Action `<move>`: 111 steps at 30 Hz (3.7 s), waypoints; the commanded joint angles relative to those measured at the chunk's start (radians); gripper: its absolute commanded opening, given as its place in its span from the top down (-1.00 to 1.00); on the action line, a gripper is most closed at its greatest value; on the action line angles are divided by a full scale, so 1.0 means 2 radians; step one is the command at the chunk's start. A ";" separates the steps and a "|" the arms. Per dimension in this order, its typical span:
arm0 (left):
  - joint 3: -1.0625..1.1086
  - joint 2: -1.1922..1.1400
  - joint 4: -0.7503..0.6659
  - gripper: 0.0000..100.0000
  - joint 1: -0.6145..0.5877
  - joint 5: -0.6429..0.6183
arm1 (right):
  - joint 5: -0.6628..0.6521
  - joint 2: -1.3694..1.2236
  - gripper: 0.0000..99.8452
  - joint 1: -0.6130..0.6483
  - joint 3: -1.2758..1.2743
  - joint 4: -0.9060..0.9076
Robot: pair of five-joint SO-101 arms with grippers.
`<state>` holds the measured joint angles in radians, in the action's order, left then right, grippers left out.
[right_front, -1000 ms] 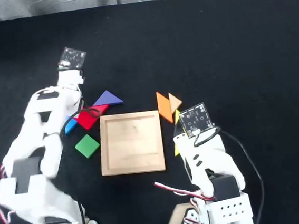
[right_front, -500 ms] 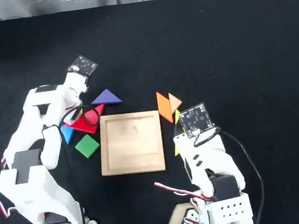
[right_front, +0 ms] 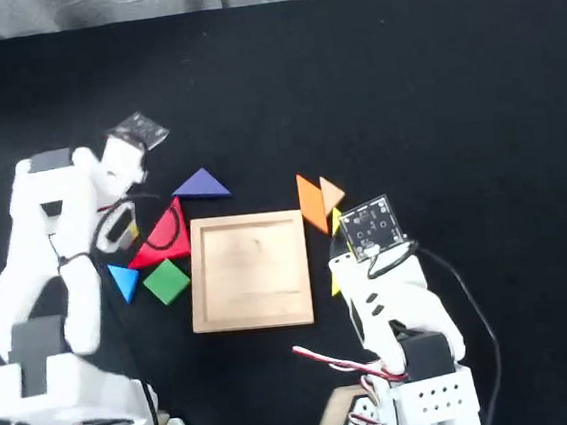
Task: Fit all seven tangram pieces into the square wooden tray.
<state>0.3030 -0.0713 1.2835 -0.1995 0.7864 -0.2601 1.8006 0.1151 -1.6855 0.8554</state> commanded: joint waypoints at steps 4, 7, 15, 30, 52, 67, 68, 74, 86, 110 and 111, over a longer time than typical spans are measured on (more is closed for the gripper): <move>0.013 0.038 -0.037 0.47 0.072 -0.064 | -0.003 0.033 0.98 -0.009 0.000 0.001; 0.013 0.008 -0.076 0.39 0.072 -0.119 | -0.003 0.033 0.98 -0.009 0.000 0.002; 0.000 -0.042 -0.094 0.17 0.069 -0.166 | -0.003 0.033 0.98 -0.009 0.000 0.002; -0.065 -0.143 -0.111 0.29 0.031 -0.031 | -0.003 0.033 0.98 -0.009 0.000 0.002; -0.094 -0.150 -0.129 0.30 0.002 -0.141 | -0.003 0.033 0.98 -0.008 0.000 0.002; -0.070 -0.150 -0.119 0.29 0.003 -0.113 | -0.003 0.033 0.98 -0.008 0.000 0.002; -0.070 -0.150 -0.115 0.29 0.007 -0.097 | -0.003 0.033 0.98 -0.008 0.000 0.002; -0.070 -0.150 -0.114 0.29 0.012 -0.076 | -0.003 0.033 0.98 -0.009 0.000 0.002; -0.157 -0.229 -0.064 0.30 0.013 -0.078 | -0.003 0.033 0.98 -0.008 0.000 0.012; -0.231 -0.120 0.068 0.63 0.024 -0.150 | -0.004 0.033 0.98 -0.008 0.000 0.012; -0.234 -0.103 0.088 0.63 0.030 -0.163 | -0.004 0.033 0.98 -0.008 0.000 0.012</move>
<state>-0.0852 -0.4381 1.3280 -0.1841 0.5455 -0.2601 1.8006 0.1105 -1.6855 0.8738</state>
